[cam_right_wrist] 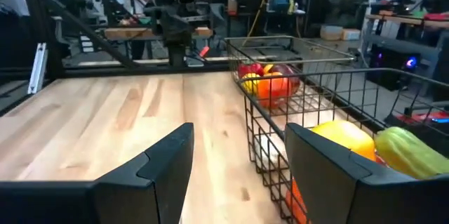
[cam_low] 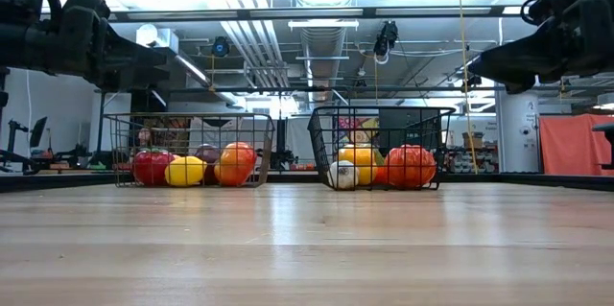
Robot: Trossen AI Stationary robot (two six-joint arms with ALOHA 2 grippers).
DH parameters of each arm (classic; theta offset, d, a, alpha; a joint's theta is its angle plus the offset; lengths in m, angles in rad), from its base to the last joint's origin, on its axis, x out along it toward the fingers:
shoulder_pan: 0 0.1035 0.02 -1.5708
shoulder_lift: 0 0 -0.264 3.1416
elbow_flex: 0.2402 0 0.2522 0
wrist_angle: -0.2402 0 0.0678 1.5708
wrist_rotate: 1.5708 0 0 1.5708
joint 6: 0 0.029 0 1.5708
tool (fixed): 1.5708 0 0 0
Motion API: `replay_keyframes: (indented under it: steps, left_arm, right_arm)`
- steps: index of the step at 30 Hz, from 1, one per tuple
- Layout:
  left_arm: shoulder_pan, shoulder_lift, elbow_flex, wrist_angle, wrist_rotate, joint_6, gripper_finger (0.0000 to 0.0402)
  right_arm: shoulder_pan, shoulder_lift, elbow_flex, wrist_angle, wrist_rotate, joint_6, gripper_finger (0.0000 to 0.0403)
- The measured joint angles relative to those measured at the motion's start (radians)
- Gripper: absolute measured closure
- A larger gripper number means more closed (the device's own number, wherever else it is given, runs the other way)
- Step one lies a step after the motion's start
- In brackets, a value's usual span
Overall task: Sort produce into baskets
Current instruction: Return to Home Position
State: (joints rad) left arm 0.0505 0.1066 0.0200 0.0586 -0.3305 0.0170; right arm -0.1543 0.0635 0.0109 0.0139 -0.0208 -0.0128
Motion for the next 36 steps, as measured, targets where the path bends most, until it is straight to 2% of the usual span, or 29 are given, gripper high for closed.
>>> replay_keyframes:
  steps: [5,13,36]
  left_arm:
    - [0.000,0.000,0.000,0.000,0.000,0.000,0.0010]
    - [0.000,0.001,0.000,0.001,0.000,0.000,0.0010]
    - [0.000,0.006,0.000,0.000,0.000,0.000,0.0010]
  right_arm:
    - [-0.001,0.002,0.000,0.006,-0.002,0.023,0.0188]
    - [0.000,-0.062,0.009,0.039,-0.005,0.116,0.0188]
    - [0.019,-0.037,0.016,0.043,-0.005,0.117,0.0188]
